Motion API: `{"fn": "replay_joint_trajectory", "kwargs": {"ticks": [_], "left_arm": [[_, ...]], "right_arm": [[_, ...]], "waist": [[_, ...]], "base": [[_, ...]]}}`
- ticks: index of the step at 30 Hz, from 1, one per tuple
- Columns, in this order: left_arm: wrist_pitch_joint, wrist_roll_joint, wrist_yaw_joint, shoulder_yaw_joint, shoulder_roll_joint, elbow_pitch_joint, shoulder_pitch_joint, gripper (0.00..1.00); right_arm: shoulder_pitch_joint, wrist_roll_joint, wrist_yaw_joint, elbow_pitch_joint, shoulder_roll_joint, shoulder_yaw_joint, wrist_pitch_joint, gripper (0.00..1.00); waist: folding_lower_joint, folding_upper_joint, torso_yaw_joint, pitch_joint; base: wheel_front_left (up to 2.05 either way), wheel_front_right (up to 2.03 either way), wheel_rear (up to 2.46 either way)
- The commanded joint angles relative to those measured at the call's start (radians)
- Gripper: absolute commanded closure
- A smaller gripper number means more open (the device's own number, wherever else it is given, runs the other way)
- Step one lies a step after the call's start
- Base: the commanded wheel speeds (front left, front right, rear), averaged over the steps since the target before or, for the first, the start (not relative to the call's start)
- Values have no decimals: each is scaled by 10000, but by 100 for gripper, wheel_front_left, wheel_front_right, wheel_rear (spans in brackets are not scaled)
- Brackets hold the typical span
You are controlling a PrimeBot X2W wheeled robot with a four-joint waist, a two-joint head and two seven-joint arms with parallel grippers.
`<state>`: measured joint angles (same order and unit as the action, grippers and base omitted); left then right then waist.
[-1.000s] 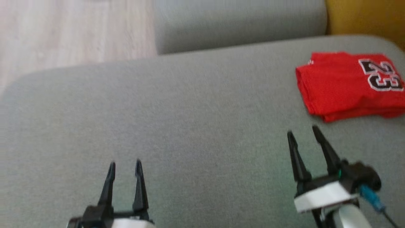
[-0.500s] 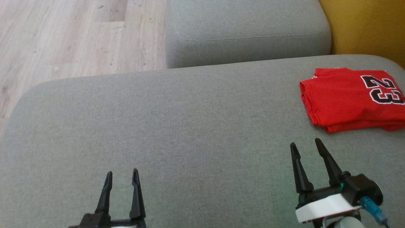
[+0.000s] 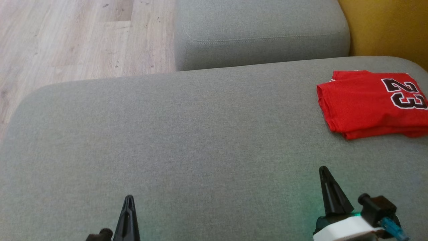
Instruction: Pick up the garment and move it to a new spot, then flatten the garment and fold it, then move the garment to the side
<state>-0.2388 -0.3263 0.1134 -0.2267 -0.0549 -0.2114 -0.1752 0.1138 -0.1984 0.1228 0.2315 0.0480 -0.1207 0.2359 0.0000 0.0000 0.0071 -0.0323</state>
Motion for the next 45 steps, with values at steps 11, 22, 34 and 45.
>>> {"fn": "replay_joint_trajectory", "kwargs": {"ticks": [11,22,34,45], "left_arm": [[245,-1385,-270,309,-99,198,564,100],[506,-2647,-500,529,-155,113,806,100],[806,-4009,-745,794,-200,75,1054,100],[1069,-5130,-949,1030,-226,36,1258,100]], "right_arm": [[-565,-1541,12,-264,136,160,-259,100],[-731,-2916,19,-227,192,290,-516,100],[-910,-4402,26,-189,239,455,-815,100],[-1060,-5627,33,-156,266,607,-1076,100]], "waist": [[0,0,-6,32],[0,0,-13,65],[0,0,-20,102],[0,0,-26,132]], "base": [[0,0,0],[0,0,0],[0,0,0],[0,0,0]]}}
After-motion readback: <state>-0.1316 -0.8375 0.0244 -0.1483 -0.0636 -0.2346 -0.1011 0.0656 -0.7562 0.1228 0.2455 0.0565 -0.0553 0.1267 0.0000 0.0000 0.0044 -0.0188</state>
